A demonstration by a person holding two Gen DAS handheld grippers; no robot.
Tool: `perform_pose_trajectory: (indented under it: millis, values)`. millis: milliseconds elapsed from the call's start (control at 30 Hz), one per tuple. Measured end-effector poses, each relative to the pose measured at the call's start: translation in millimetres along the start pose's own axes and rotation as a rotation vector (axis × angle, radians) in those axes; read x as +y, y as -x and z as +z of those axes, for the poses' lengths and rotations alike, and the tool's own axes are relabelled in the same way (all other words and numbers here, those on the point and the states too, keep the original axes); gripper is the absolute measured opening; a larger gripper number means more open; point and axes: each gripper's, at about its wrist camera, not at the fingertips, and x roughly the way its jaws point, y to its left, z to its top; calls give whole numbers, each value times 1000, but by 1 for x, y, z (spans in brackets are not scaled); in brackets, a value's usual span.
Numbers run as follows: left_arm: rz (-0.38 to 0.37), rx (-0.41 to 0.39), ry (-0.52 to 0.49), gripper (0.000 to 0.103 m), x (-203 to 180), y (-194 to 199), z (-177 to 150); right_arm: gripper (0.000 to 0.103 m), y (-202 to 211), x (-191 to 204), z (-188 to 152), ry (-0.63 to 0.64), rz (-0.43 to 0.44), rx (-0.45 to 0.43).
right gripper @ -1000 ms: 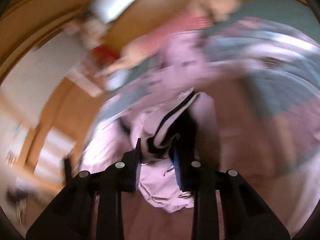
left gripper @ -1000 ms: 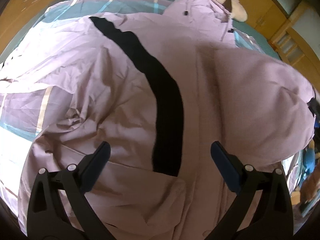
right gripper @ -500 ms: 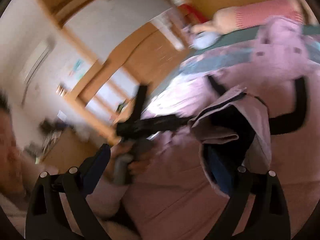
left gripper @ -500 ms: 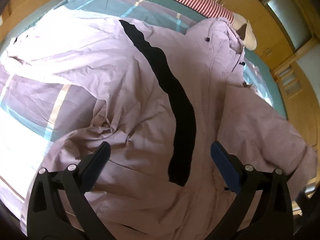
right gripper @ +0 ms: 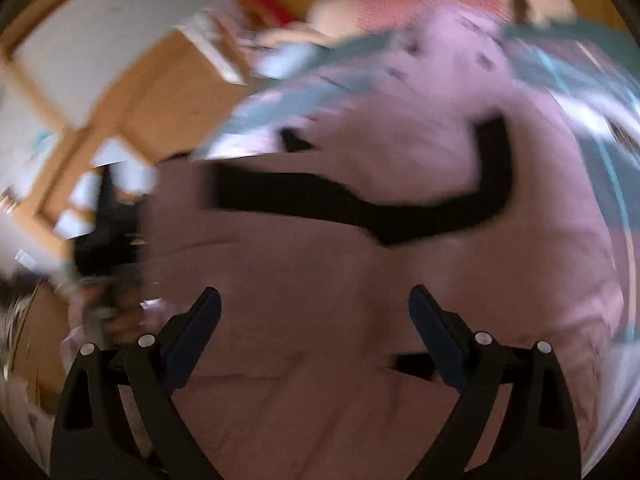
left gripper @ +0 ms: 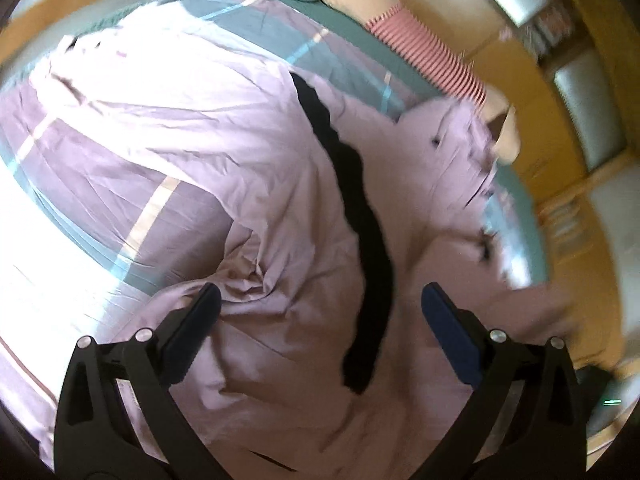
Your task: Fold large clothes
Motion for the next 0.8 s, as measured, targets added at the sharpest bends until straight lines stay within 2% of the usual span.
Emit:
perform_pose_trajectory:
  millis: [67, 100, 233, 300, 400, 433, 567, 633, 667, 700, 733, 800]
  values:
    - [-31, -6, 35, 101, 7, 6, 4, 95, -4, -6, 0, -17, -50, 8]
    - [-37, 15, 22, 101, 7, 4, 5, 95, -5, -5, 0, -14, -67, 10]
    - [-75, 171, -48, 101, -7, -20, -4, 95, -8, -3, -3, 14, -91, 15]
    - [-22, 239, -98, 101, -15, -34, -12, 95, -11, -2, 0, 30, -112, 23]
    - [110, 269, -150, 101, -25, -44, -28, 95, -14, -3, -1, 50, -129, 33]
    - [128, 281, -159, 101, -28, -47, -32, 95, -15, -4, -2, 53, -130, 37]
    - [70, 372, -213, 101, -42, -66, -55, 95, -23, -6, -2, 65, -135, 51]
    - [115, 328, -259, 95, -48, -66, -58, 95, -23, -7, -2, 66, -129, 54]
    - [132, 308, -273, 83, -48, -66, -58, 95, -23, -7, -2, 64, -121, 54]
    - [149, 285, -280, 65, -48, -65, -56, 95, -22, -8, -2, 59, -110, 54]
    - [166, 252, -279, 56, -45, -63, -52, 95, -22, -9, -2, 56, -103, 52]
    - [137, 202, -237, 34, -37, -58, -44, 95, -20, -9, -3, 55, -92, 49]
